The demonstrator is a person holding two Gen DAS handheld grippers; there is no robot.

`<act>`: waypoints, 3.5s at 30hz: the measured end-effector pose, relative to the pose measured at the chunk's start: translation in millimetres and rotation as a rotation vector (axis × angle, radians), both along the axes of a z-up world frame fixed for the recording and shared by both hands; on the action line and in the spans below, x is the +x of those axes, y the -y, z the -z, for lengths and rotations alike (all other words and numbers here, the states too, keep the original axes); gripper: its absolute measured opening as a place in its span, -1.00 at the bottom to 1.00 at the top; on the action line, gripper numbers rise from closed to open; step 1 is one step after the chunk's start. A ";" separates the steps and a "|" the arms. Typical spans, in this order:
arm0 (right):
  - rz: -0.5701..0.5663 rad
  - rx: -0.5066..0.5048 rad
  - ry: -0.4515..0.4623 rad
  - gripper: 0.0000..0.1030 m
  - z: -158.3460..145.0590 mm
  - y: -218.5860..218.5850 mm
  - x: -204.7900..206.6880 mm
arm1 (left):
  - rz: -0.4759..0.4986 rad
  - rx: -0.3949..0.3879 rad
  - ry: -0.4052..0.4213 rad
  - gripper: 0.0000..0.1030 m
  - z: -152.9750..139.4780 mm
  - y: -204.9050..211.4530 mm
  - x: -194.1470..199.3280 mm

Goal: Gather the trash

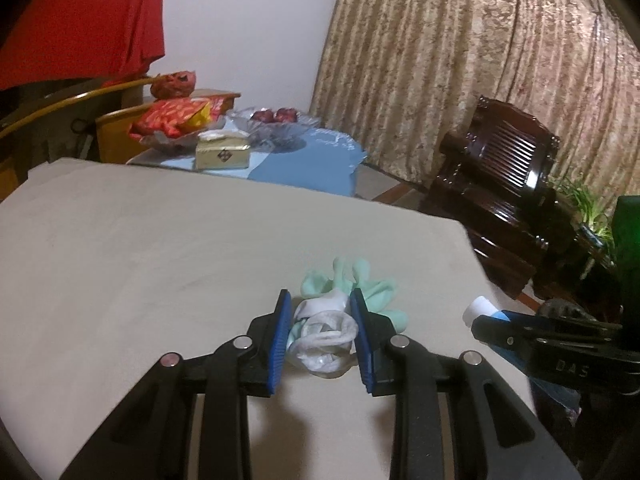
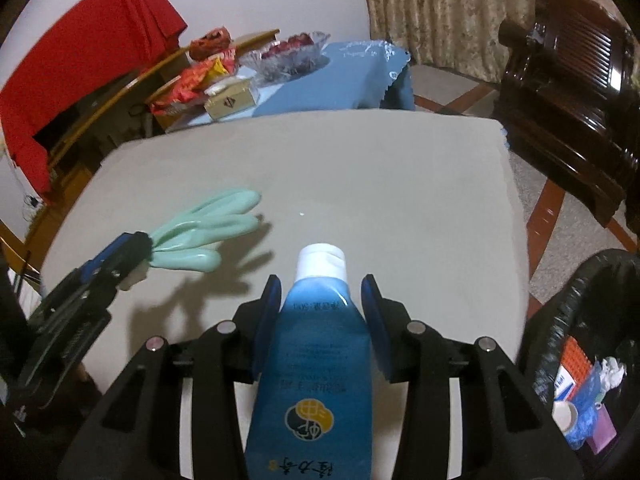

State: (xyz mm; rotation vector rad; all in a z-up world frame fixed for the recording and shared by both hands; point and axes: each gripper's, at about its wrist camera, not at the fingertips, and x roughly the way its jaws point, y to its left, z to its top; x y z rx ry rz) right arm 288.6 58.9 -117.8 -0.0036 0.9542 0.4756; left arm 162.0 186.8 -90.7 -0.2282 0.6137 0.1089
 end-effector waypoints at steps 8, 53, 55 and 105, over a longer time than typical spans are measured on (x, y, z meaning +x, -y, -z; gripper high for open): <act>0.021 0.064 0.034 -0.23 -43.9 40.2 -29.9 | 0.044 -0.002 0.056 -0.43 -35.1 33.0 -16.6; 0.528 -0.035 0.154 0.84 -43.2 335.8 -83.3 | 0.530 -0.004 0.025 0.72 -25.6 286.6 20.7; 0.516 -0.048 0.173 0.86 -48.4 332.9 -90.7 | 0.506 0.002 0.029 0.86 -30.9 281.2 15.2; 0.363 -0.061 0.384 0.90 -112.4 255.2 -193.4 | 0.401 0.088 0.124 0.88 -96.8 247.6 -72.0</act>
